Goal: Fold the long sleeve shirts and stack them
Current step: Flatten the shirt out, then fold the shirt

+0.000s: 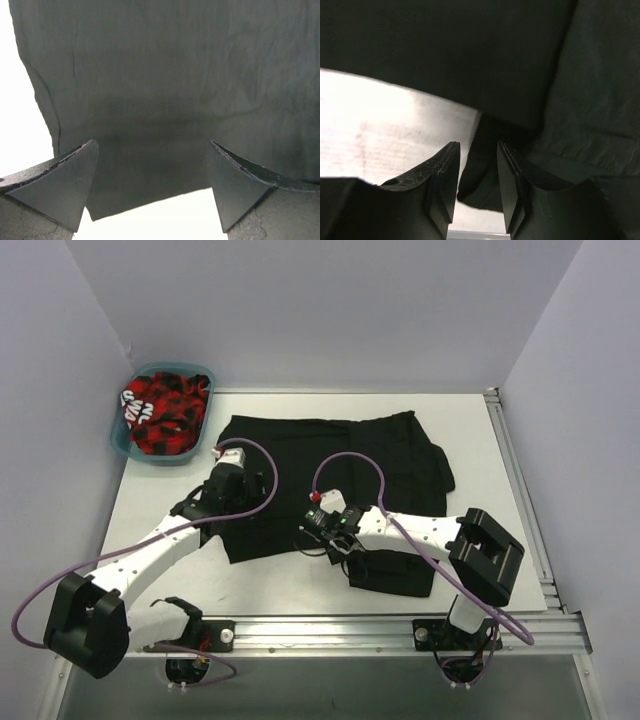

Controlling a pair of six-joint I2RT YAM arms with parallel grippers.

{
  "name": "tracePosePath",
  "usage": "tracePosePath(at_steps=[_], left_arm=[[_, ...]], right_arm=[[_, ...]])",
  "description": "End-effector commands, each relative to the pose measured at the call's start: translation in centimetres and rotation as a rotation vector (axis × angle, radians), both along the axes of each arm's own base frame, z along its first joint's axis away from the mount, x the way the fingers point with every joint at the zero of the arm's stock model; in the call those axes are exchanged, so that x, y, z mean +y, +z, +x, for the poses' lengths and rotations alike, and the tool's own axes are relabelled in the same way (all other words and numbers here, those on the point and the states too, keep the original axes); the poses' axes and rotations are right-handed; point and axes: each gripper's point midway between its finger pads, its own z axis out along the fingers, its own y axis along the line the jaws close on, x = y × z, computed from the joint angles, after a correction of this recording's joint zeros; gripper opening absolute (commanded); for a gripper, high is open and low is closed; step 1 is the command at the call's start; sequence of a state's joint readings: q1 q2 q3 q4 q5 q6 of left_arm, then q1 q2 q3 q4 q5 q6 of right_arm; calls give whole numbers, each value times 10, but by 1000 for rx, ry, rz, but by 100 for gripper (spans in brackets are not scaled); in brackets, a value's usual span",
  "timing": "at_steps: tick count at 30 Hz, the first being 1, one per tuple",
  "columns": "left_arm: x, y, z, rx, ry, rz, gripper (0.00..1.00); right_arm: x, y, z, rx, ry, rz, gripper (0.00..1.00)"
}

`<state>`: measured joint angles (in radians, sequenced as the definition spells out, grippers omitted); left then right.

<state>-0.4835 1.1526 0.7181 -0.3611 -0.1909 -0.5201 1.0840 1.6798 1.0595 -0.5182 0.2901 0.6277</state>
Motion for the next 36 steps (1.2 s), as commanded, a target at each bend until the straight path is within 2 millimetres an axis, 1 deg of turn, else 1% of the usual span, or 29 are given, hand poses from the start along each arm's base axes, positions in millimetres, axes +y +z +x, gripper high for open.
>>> tracePosePath(at_steps=[1,2,3,4,5,7,8,9,10,11,13,14,16,17,18,19,20,21,22,23,24,25,26,28,29,31,32,34,36], left_arm=[[-14,35,38,-135,30,-43,97],[-15,28,42,-120,32,-35,97],[-18,33,48,-133,35,-38,97],[-19,31,51,-130,35,-33,97],[-20,22,55,-111,36,-17,97],[-23,23,65,-114,39,-7,98],[-24,15,69,-94,39,11,98],[-26,18,75,-102,40,10,98],[-27,15,78,-94,42,17,98],[-28,7,81,-75,41,30,97],[-31,6,88,-75,42,34,97],[-32,-3,91,-56,42,48,97],[-34,-7,98,-45,44,51,97],[-34,-18,99,-22,41,63,97],[-33,-23,101,-8,44,69,97],[-34,-25,104,-1,46,71,97],[-33,-38,104,30,48,81,97],[-32,-43,105,45,50,81,98],[-32,-48,105,59,51,81,97],[-32,-58,104,85,56,82,97],[-32,-63,103,102,54,77,97],[-30,-66,104,112,64,72,97],[-30,-72,103,129,69,71,98],[-27,-77,103,147,76,68,97],[-26,-81,102,156,81,69,97],[-24,-84,102,168,84,70,97],[-21,-84,103,171,92,67,97],[-18,-85,105,178,101,65,97],[-12,-86,107,185,116,58,97]], right_arm=[[-7,-8,2,39,-22,17,36],[-10,-11,6,53,-40,19,36],[-12,-15,6,74,-52,23,36],[-11,-17,7,73,-54,24,36],[-15,-21,7,96,-71,28,36],[-17,-25,6,118,-78,35,36],[-18,-29,4,140,-78,35,36],[-18,-29,4,147,-70,32,36],[-17,-30,3,155,-68,33,36],[-18,-33,1,165,-63,27,36],[-21,-36,-2,184,-72,16,36],[-23,-37,-2,189,-77,9,35],[-30,-40,-3,200,-95,-3,27],[-33,-39,-3,200,-100,-5,24],[-37,-40,-4,204,-108,-16,17],[-41,-40,-3,205,-109,-26,13],[-43,-38,-4,203,-104,-30,10],[-46,-37,-6,209,-96,-40,1],[-46,-36,-8,219,-83,-42,0],[-46,-32,-11,219,-57,-40,0],[-48,-28,-14,222,-42,-49,0],[-45,-25,-21,227,-12,-48,0],[-43,-16,-24,220,7,-30,0],[-45,-5,-35,239,45,-35,0],[-39,8,-42,235,79,2,0],[-42,26,-54,255,126,24,0],[-37,46,-57,232,154,87,0],[-45,70,-60,207,178,112,0],[-50,112,-57,133,206,197,0]])
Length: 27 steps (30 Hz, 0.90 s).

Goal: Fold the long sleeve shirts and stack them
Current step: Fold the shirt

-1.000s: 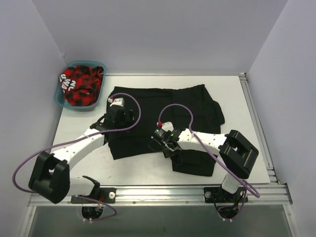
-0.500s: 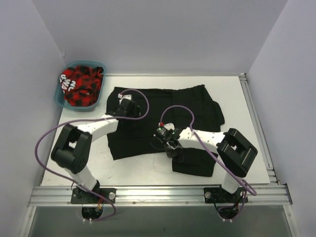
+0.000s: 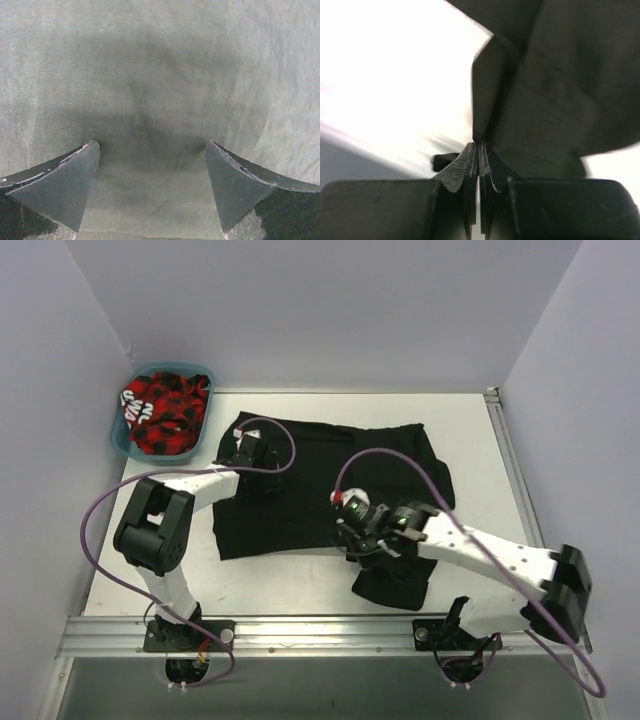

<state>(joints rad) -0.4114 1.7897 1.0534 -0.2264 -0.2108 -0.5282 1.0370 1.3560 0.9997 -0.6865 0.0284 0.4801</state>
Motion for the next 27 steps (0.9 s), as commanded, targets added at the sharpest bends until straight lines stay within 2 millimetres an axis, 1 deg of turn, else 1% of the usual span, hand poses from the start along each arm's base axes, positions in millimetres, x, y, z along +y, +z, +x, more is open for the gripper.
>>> tracePosePath(at_steps=[1,2,3,4,6,7,8,10,12,13,15,16,17,18,19,20,21,22,23,24,25,26,27], left_arm=[[7,-10,5,37,32,-24,97],[10,-9,6,37,41,-25,98],[11,-10,6,41,44,-24,98],[11,-9,8,40,46,-26,97],[12,-9,9,44,48,-26,97],[12,-8,10,41,48,-27,97],[12,-7,11,38,48,-28,98],[12,-5,12,36,51,-32,97],[10,-2,11,35,49,-39,97],[9,4,12,21,52,-53,97],[8,9,7,15,52,-67,97],[8,21,7,-11,57,-83,97],[9,27,7,-27,61,-91,97],[11,28,0,-27,60,-90,97],[13,47,1,-74,63,-104,97],[15,53,-2,-88,64,-107,97],[17,58,-7,-100,65,-112,98],[19,77,-10,-147,64,-128,97],[21,84,-13,-163,62,-133,97],[22,91,-16,-180,61,-138,98],[24,105,-22,-215,58,-149,98],[26,111,-26,-228,54,-151,97],[27,116,-29,-239,49,-154,97]], right_arm=[[-24,68,-9,-53,45,78,0],[-29,89,-9,-96,42,138,0],[-26,108,-8,-112,39,210,0],[-28,127,-9,-152,58,275,0],[-26,152,-11,-186,87,361,0],[-27,162,-13,-214,107,389,0],[-26,167,-12,-232,111,409,0],[-28,169,-11,-251,120,413,0],[-22,161,-10,-225,127,408,0],[-14,141,-15,-150,147,383,0],[-1,120,-15,-91,144,378,0],[6,101,-15,-38,142,348,0],[17,86,-15,1,136,364,0],[22,76,-15,21,132,362,0],[28,61,-12,49,124,342,0],[35,55,-6,40,117,348,0],[36,49,-1,33,98,330,0],[38,39,6,39,79,291,0],[40,43,20,-5,55,273,0],[43,43,26,-17,48,262,0],[47,38,32,-14,42,241,0],[51,37,36,-15,46,238,0],[60,45,40,-18,61,257,6]])
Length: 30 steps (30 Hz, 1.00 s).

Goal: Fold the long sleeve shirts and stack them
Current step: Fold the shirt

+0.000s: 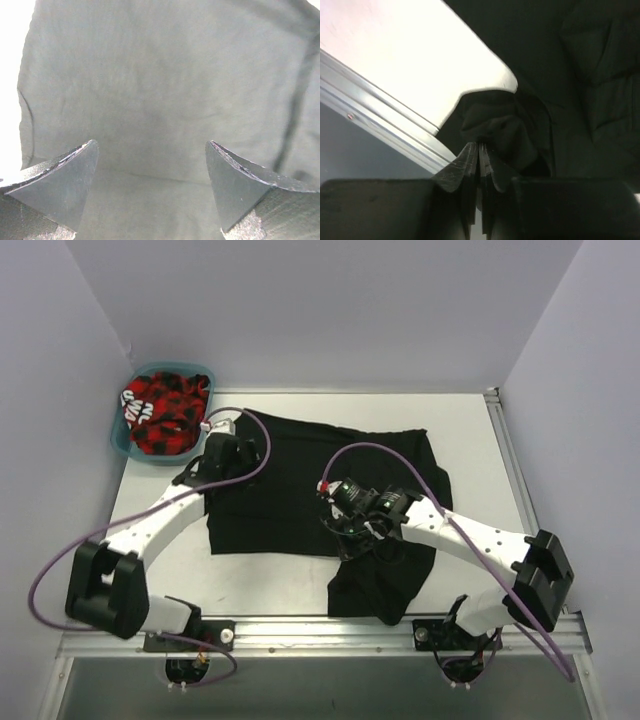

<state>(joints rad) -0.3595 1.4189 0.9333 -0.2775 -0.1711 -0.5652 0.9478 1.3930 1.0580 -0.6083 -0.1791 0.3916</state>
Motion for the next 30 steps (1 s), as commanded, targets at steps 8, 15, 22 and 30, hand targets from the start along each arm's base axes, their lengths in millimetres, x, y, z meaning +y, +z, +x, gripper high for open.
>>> tracePosePath(at_steps=[8,15,22,30], left_arm=[[16,62,-20,-159,-9,-4,97],[2,20,-25,-49,-40,-43,97],[-9,-19,-50,30,-69,-71,97],[-9,-46,-71,89,-69,-82,97]], right_arm=[[9,69,80,-129,-204,169,78],[-80,43,113,-127,-560,91,74],[-116,-22,81,-8,-687,8,75],[-114,-59,93,18,-749,49,78]])
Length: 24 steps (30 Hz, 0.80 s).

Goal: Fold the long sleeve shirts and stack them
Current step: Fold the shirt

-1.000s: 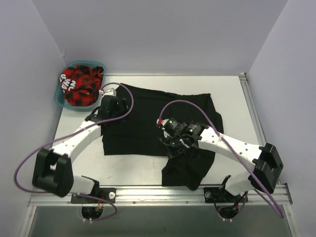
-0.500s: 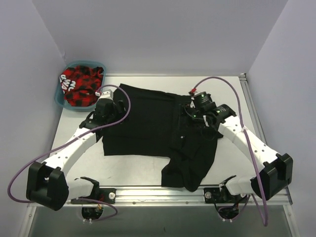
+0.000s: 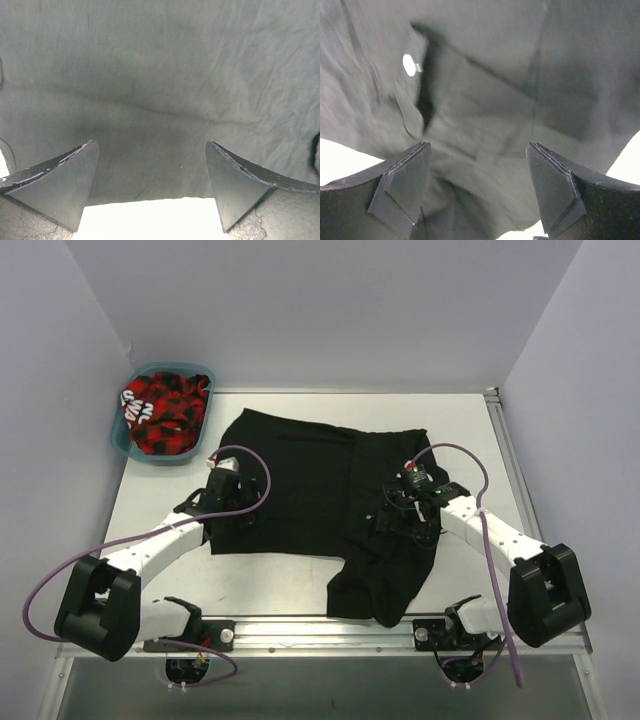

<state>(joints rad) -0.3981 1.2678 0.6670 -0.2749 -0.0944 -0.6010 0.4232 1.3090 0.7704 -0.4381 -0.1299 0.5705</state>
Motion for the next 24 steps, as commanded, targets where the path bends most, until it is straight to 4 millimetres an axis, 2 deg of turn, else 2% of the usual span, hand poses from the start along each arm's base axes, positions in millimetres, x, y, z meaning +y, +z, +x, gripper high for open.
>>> tracePosePath(at_steps=[1,6,12,16,19,24], left_arm=[[-8,9,3,-47,0,-52,97],[-8,3,-2,-29,3,-56,97],[-10,-6,-8,-7,0,-55,97],[-8,-9,-13,-1,4,-56,97],[-7,-10,-13,-4,7,-53,97],[-8,-12,-14,5,7,-55,97]], right_arm=[[10,-9,21,-35,-47,56,77],[17,-23,23,-9,-59,89,75],[5,-37,16,24,-109,34,74],[-8,-36,12,20,-162,-23,74],[-25,-31,13,-25,-208,-95,74],[-30,-27,17,-45,-222,-118,74]])
